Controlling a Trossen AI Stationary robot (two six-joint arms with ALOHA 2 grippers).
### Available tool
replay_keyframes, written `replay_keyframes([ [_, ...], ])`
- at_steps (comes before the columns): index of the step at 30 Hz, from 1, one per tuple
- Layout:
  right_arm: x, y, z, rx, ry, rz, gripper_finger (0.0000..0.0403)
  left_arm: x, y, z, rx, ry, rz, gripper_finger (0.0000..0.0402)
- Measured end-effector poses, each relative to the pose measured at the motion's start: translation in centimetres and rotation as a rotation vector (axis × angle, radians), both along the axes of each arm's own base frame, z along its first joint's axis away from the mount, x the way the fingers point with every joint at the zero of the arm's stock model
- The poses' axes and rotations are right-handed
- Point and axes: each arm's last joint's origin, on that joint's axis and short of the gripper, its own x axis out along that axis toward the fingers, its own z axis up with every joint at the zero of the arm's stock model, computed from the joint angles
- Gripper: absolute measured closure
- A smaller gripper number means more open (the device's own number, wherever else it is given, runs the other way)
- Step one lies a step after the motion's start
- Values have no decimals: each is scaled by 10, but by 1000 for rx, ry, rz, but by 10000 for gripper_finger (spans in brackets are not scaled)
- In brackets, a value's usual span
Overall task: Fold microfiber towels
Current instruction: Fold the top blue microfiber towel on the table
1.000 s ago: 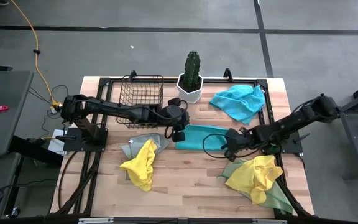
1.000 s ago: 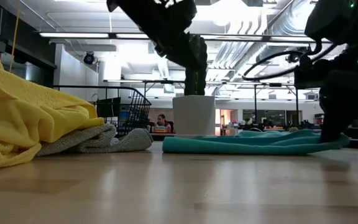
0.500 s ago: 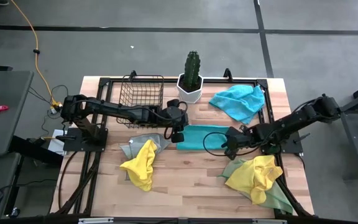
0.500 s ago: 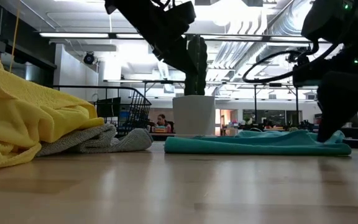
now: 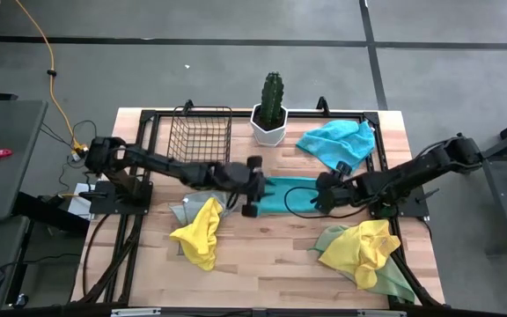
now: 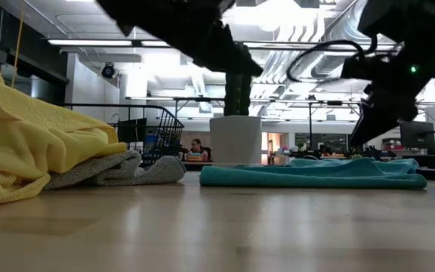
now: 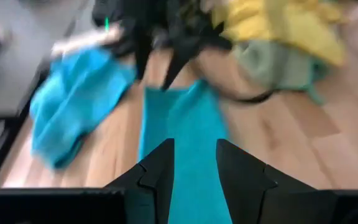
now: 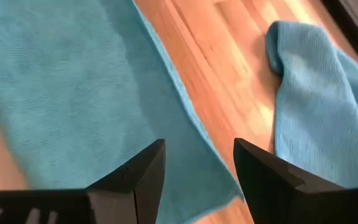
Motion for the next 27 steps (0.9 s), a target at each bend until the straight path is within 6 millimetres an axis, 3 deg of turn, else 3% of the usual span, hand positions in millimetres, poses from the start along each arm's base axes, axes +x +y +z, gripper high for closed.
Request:
replay_keyframes([
  [4, -7, -5, -11, -17, -51, 22, 220, -10, -7, -26, 4, 44, 58, 291],
  [7, -10, -10, -13, 6, -135, 37, 220, -14, -14, -31, -9, 84, 71, 291],
  [16, -6, -16, 7, 43, -375, 140, 220, -17, -22, -44, -21, 179, 103, 291],
  [23, -4, -15, 12, 29, -413, 173, 220, -11, -19, -91, -46, 314, 134, 291],
  [27, -4, -15, 12, 29, -413, 173, 220, -10, -24, -103, -81, 343, 148, 291],
])
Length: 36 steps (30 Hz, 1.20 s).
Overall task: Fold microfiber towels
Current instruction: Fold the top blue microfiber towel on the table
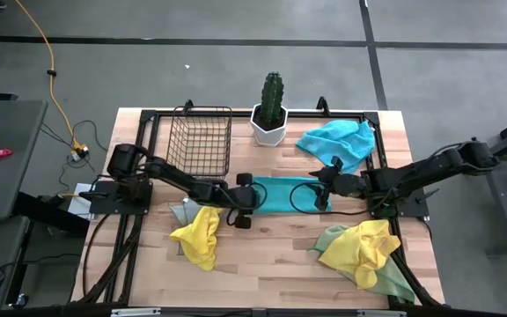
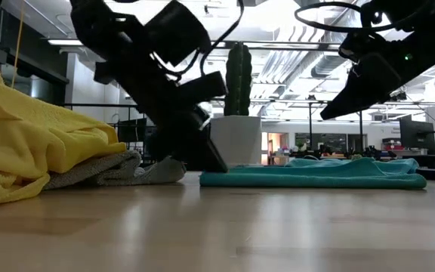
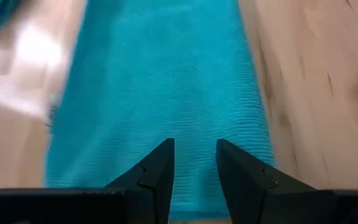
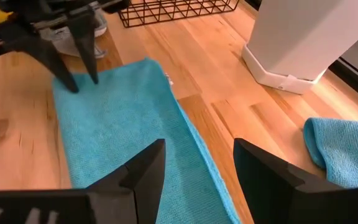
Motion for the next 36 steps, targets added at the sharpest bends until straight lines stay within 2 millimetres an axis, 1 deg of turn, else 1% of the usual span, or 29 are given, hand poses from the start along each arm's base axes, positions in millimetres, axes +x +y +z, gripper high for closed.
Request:
replay_keyframes([
  [4, 0, 0, 0, -6, 3, 4, 220, -3, -12, -2, -7, 34, -13, 291],
  [11, 0, 0, 0, -15, 7, 9, 220, -7, -25, 1, 112, 58, -4, 291],
  [16, 0, 0, 0, -15, 7, 9, 220, -9, -29, 19, 127, 15, -10, 291],
  [20, 0, 0, 0, -15, 9, 8, 220, -12, -33, 30, 99, 2, -44, 291],
  [24, 0, 0, 0, -15, 11, 8, 220, -15, -33, 27, 32, 38, -102, 291],
  [26, 0, 0, 0, -15, 11, 8, 220, -14, -31, 22, 6, 49, -112, 291],
  [36, -1, 0, -1, -17, 20, 8, 220, -12, -31, 2, -5, 98, -102, 291],
])
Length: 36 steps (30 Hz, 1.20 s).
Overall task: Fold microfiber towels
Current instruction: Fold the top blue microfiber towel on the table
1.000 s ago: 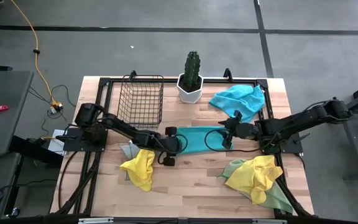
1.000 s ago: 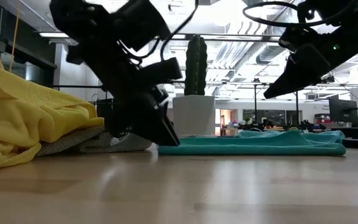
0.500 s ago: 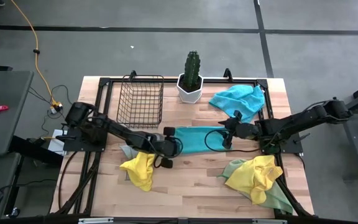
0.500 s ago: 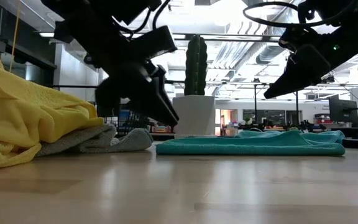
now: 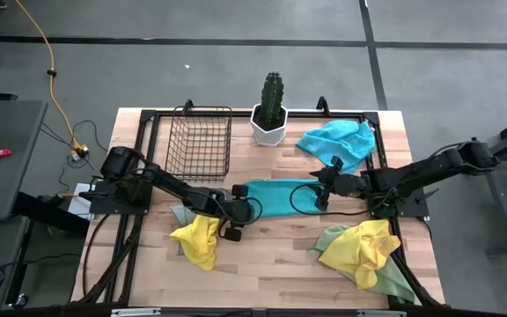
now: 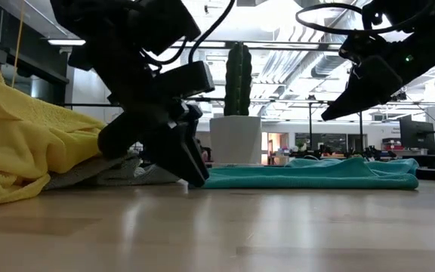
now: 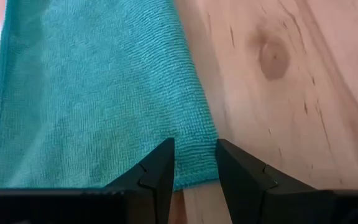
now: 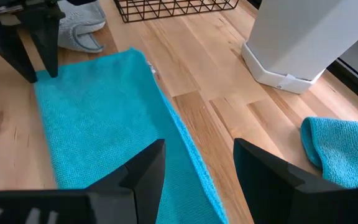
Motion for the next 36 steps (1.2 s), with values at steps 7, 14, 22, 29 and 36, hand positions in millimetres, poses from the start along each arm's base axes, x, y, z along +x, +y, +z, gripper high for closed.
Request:
replay_keyframes([
  [7, 0, 0, 1, -51, 26, 34, 220, 0, 0, -1, 1, 2, 0, 291],
  [14, 4, 1, 11, -62, -1, 44, 220, 0, 0, 3, 1, 2, 1, 291],
  [22, 3, 1, 10, -63, 19, 44, 220, 2, -2, 15, -76, 31, 20, 291],
  [29, 3, 0, 9, -63, 23, 44, 220, -1, -3, 13, -88, 65, 44, 291],
  [36, 3, 0, 9, -62, 24, 44, 220, -1, -3, 9, -69, 85, 32, 290],
])
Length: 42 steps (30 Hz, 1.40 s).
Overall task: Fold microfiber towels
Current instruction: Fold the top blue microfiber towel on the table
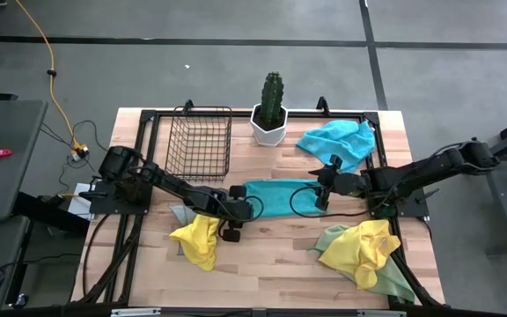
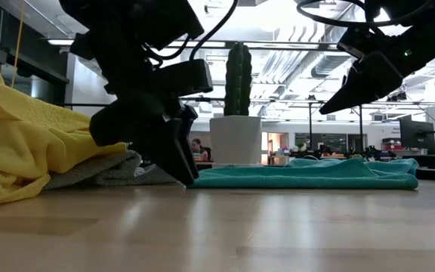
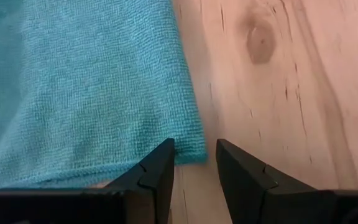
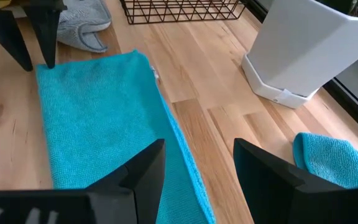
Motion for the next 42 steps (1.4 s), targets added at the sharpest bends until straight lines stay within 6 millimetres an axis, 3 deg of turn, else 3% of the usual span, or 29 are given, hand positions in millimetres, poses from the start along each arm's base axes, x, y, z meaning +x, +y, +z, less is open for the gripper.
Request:
replay_keyframes([
  [13, 0, 0, 0, 1, -1, 1, 220, -1, 1, -3, 57, 19, -5, 291],
  [18, -1, 1, -2, 51, 19, 33, 220, -1, 1, -3, 69, 21, -2, 311],
  [25, -13, 9, -17, 369, 209, 156, 220, -1, 3, -4, 96, 22, 19, 385],
  [28, -18, 13, -23, 465, 271, 183, 220, -1, 3, -4, 106, 18, 34, 395],
  [42, -35, 22, -50, 467, 356, 228, 220, -2, 3, -4, 100, 20, 53, 398],
])
